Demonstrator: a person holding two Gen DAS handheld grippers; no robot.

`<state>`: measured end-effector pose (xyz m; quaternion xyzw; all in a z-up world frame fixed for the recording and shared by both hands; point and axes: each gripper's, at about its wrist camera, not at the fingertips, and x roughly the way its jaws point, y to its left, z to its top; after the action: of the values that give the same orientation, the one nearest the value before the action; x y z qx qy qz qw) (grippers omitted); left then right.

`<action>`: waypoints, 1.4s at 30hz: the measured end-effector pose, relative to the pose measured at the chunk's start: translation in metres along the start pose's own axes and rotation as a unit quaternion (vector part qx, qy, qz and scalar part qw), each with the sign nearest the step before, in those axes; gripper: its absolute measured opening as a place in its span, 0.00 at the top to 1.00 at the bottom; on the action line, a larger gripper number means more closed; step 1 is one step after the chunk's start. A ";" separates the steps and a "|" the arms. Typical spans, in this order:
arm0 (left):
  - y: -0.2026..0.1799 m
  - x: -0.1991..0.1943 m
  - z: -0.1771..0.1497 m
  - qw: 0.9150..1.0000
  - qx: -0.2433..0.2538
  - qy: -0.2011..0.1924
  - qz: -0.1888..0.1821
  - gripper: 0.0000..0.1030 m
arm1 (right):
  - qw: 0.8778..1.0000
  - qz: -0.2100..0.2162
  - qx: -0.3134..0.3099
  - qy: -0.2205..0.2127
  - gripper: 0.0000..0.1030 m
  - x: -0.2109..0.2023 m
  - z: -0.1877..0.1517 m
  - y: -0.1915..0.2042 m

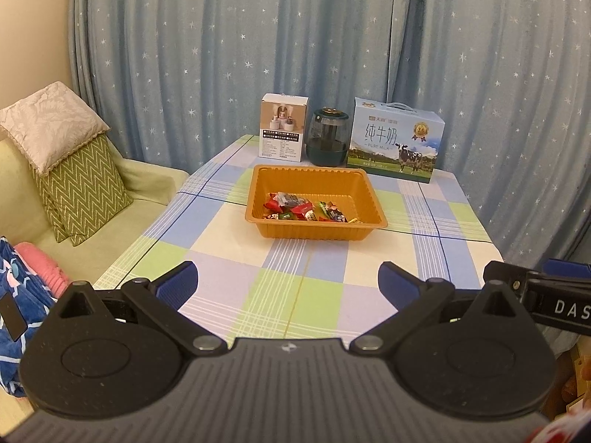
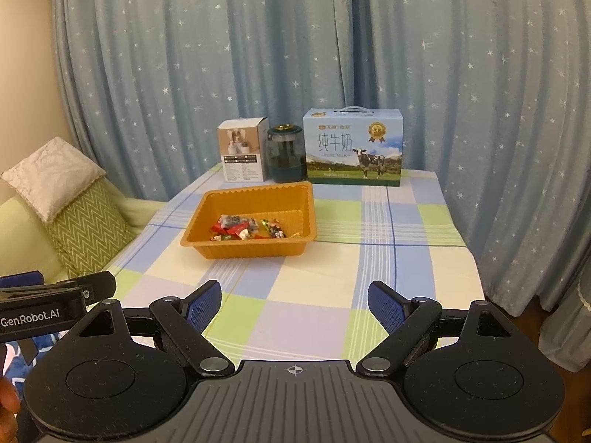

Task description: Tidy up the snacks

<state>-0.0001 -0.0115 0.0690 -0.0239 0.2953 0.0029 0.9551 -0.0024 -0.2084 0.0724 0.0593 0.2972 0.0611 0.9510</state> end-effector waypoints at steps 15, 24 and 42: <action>0.000 0.000 -0.001 1.000 -0.002 0.000 0.001 0.00 | 1.000 0.000 -0.004 0.002 0.16 0.001 -0.002 0.000; 0.000 0.001 -0.002 1.000 -0.003 0.001 0.001 0.00 | 1.000 0.001 -0.002 0.001 0.16 0.001 -0.003 -0.001; 0.001 0.000 -0.002 1.000 -0.003 0.000 0.000 0.00 | 1.000 -0.001 0.000 -0.001 0.16 0.001 -0.004 -0.001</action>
<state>-0.0011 -0.0108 0.0674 -0.0264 0.2956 0.0035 0.9549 -0.0033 -0.2090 0.0685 0.0596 0.2964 0.0600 0.9513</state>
